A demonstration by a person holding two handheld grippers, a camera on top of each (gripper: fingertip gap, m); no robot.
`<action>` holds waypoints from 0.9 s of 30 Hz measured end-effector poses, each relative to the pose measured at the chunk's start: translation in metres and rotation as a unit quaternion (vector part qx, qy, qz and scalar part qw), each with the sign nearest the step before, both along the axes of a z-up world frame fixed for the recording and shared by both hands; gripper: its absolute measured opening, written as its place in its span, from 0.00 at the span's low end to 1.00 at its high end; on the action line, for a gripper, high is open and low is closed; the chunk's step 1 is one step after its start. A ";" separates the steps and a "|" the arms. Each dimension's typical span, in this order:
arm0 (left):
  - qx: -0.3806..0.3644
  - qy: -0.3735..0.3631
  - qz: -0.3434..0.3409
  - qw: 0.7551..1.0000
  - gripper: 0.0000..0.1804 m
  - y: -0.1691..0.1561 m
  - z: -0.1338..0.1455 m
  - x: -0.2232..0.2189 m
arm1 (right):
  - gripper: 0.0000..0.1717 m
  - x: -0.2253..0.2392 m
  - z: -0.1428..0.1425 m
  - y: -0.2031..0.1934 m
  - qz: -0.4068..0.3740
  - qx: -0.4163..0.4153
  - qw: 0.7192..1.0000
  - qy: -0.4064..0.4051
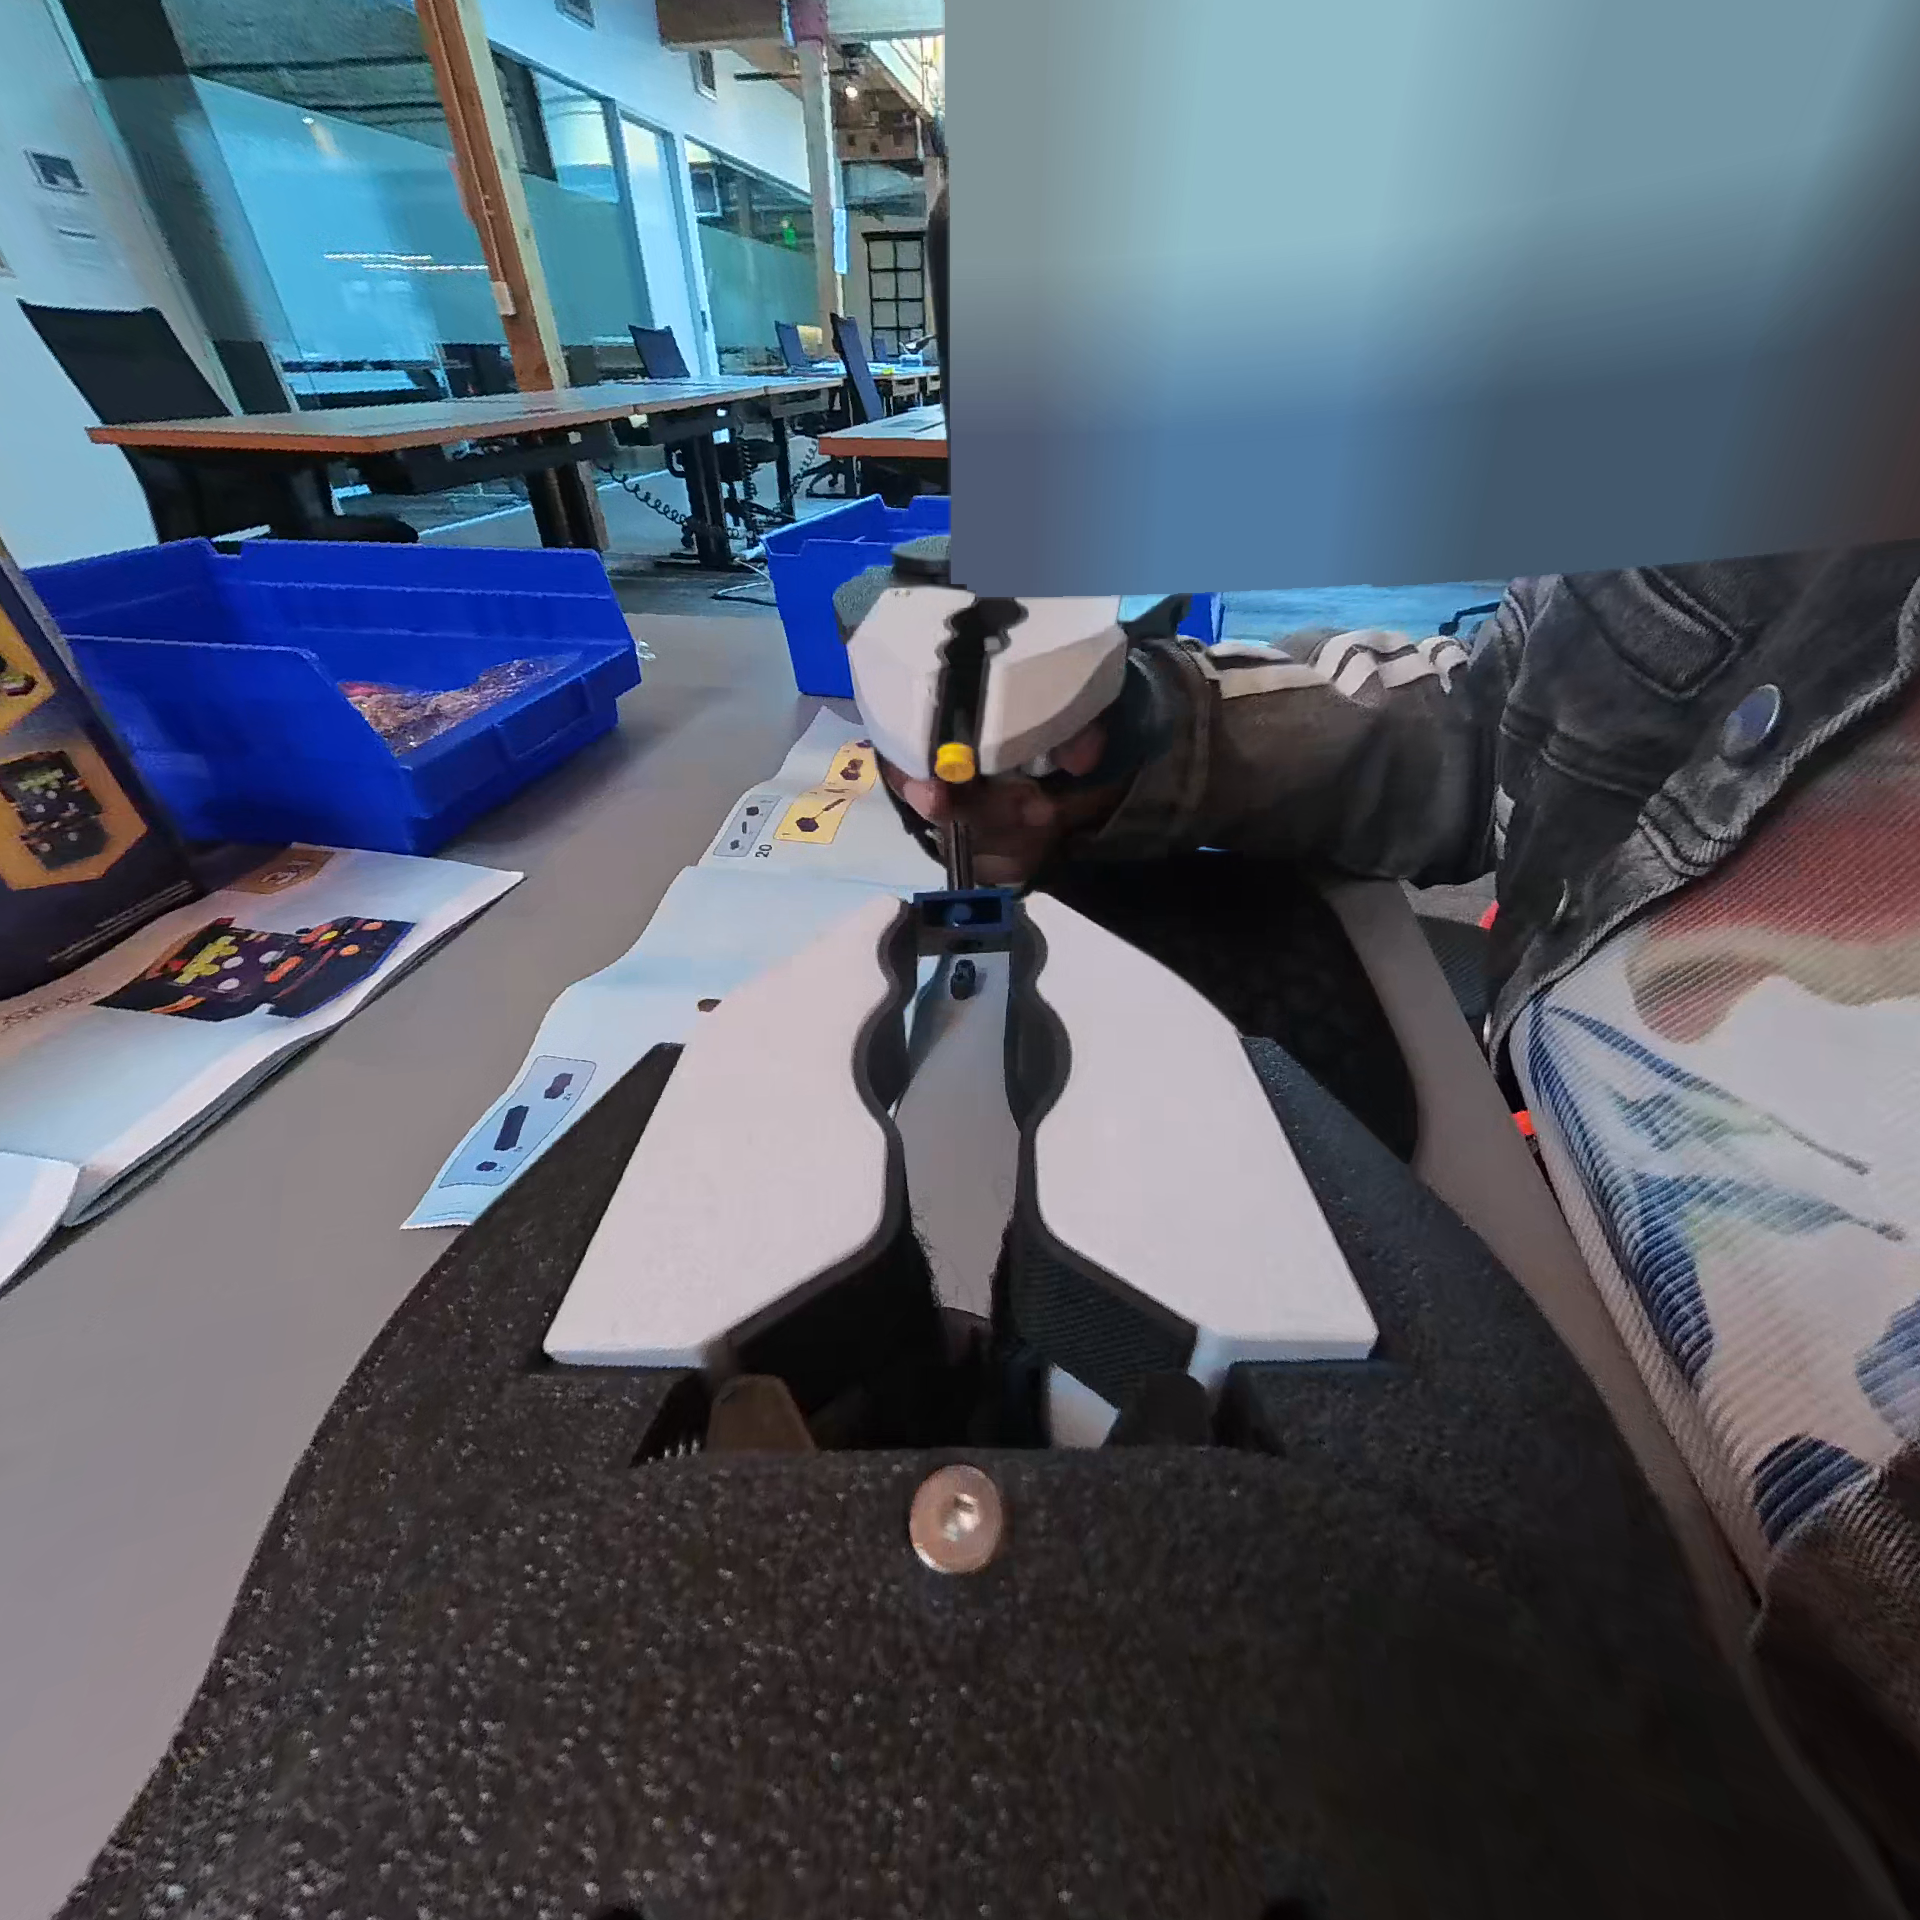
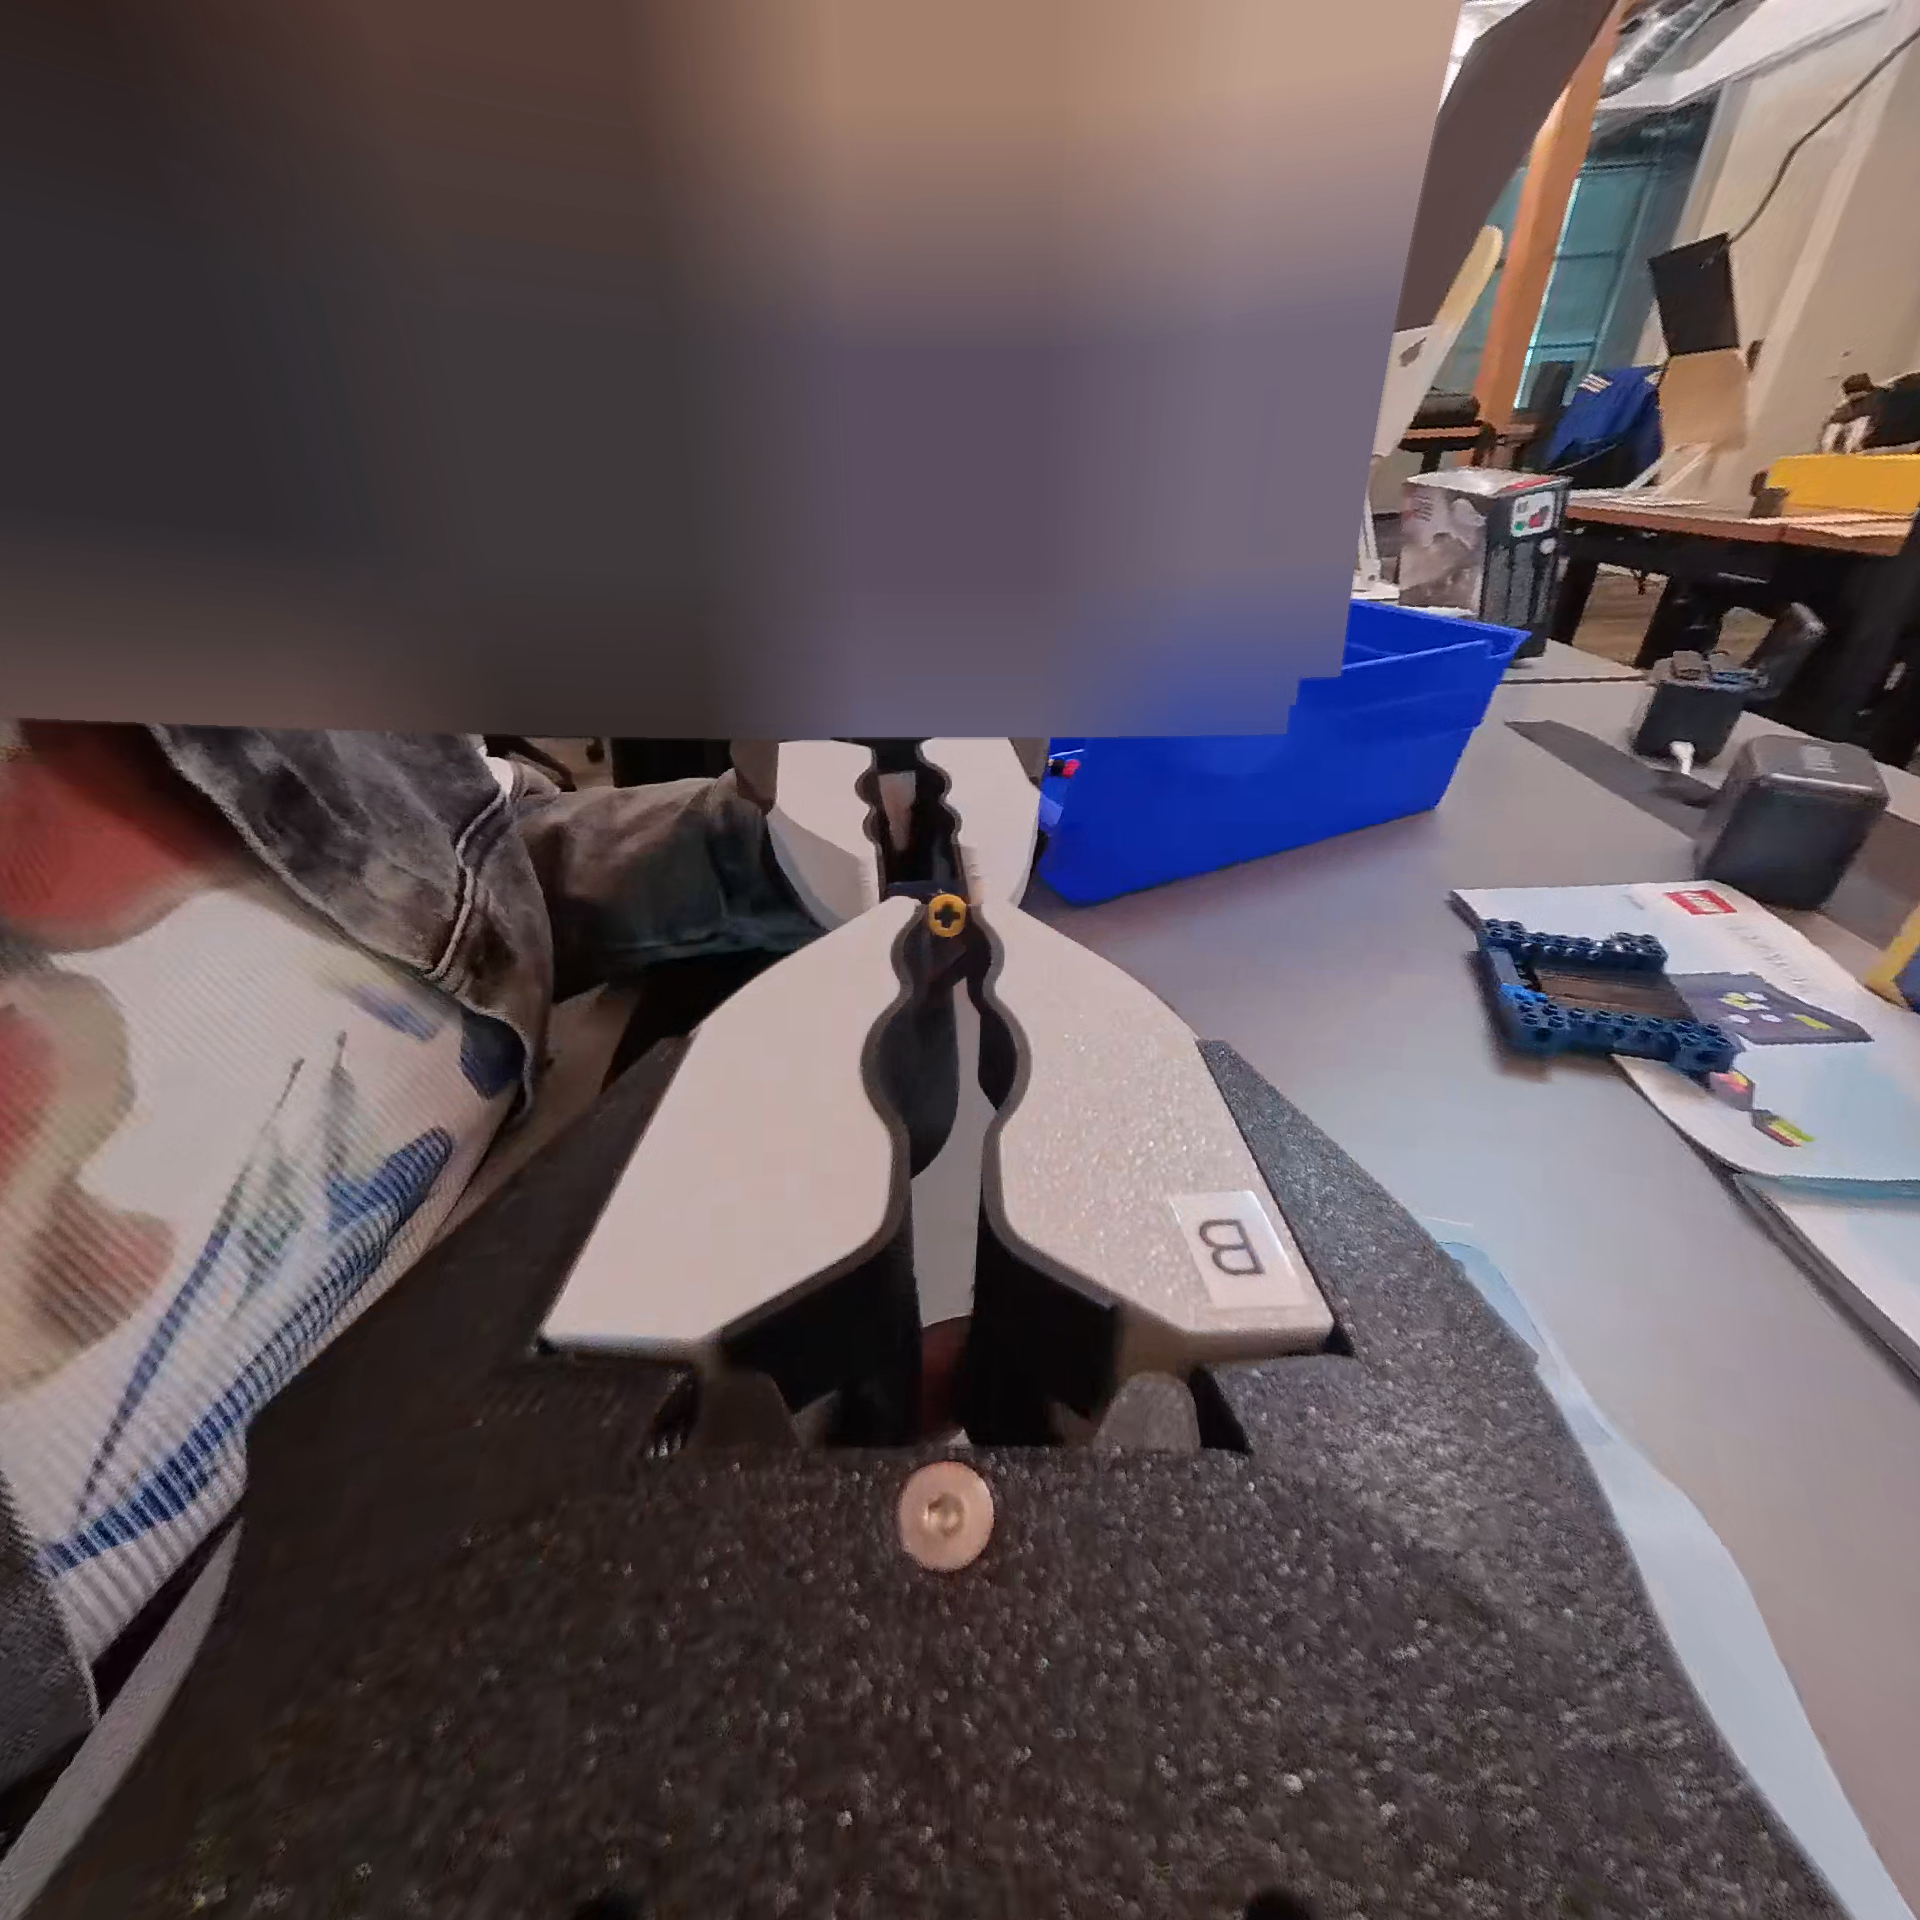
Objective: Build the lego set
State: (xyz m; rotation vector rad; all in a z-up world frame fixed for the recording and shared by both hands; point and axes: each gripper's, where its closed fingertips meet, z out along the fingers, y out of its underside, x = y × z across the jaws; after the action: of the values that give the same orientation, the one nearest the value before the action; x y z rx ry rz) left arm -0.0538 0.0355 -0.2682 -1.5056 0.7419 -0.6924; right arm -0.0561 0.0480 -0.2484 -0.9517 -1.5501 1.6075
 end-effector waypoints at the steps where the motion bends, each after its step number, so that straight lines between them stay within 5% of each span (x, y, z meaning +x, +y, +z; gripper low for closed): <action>1: -0.001 0.002 -0.001 1.000 0.09 0.000 -0.001 0.001 | 0.03 0.000 -0.001 -0.002 0.005 0.002 1.000 0.003; 27: -0.020 0.007 -0.037 0.999 0.09 -0.006 -0.007 0.009 | 0.03 -0.002 -0.008 -0.014 0.040 -0.004 0.999 0.013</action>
State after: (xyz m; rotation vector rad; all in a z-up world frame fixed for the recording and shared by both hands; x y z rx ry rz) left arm -0.0446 0.0292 -0.2751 -1.5269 0.8022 -0.7563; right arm -0.0583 0.0335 -0.2560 -0.8801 -1.5821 1.6764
